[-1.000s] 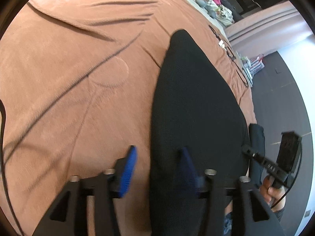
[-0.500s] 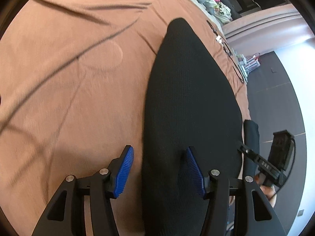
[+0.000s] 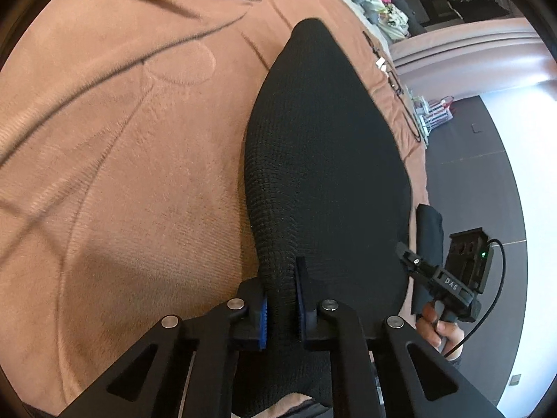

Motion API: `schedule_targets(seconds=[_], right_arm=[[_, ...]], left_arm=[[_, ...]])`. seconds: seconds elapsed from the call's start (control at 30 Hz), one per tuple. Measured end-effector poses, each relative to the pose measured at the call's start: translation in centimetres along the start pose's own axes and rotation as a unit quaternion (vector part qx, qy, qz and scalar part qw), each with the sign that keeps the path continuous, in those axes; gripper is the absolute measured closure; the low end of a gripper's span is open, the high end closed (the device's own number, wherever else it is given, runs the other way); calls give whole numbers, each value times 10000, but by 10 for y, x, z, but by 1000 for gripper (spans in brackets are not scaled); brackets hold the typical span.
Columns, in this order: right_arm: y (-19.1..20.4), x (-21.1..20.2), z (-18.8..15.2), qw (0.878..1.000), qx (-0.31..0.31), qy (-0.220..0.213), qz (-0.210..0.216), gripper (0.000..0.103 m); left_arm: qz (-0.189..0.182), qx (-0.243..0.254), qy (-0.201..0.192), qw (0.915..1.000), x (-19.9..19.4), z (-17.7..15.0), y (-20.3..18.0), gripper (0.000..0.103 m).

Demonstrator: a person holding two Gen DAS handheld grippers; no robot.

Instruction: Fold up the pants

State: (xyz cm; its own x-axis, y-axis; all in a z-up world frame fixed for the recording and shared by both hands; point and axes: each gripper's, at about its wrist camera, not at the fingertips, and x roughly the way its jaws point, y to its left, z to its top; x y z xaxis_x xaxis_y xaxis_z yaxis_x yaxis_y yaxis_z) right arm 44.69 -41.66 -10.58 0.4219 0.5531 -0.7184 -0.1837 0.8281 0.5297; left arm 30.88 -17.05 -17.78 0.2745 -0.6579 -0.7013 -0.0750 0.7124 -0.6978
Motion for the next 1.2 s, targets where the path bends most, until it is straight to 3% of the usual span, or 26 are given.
schedule_targets(seconds=[0.47, 0.93, 1.03, 1.1, 1.17, 1.2], right_arm=[[32, 15, -23, 10000, -75, 41, 0, 77], [57, 42, -45, 9998, 41, -56, 206, 78], [60, 41, -41, 9998, -82, -157, 39, 78], [64, 41, -38, 9996, -141, -231, 11, 76], [67, 38, -36, 9992, -198, -337, 0, 64], [66, 34, -32, 9987, -218, -456, 46, 48]], left_arm=[[40, 125, -201, 9997, -41, 2, 10, 92], [104, 242, -41, 9996, -64, -13, 44, 90], [367, 463, -137, 9982, -61, -11, 40, 69], [407, 477, -235, 9978, -60, -4, 41, 48], [454, 456, -291, 9975, -60, 1, 46, 47], [476, 428, -296, 9975, -58, 5, 47, 47]])
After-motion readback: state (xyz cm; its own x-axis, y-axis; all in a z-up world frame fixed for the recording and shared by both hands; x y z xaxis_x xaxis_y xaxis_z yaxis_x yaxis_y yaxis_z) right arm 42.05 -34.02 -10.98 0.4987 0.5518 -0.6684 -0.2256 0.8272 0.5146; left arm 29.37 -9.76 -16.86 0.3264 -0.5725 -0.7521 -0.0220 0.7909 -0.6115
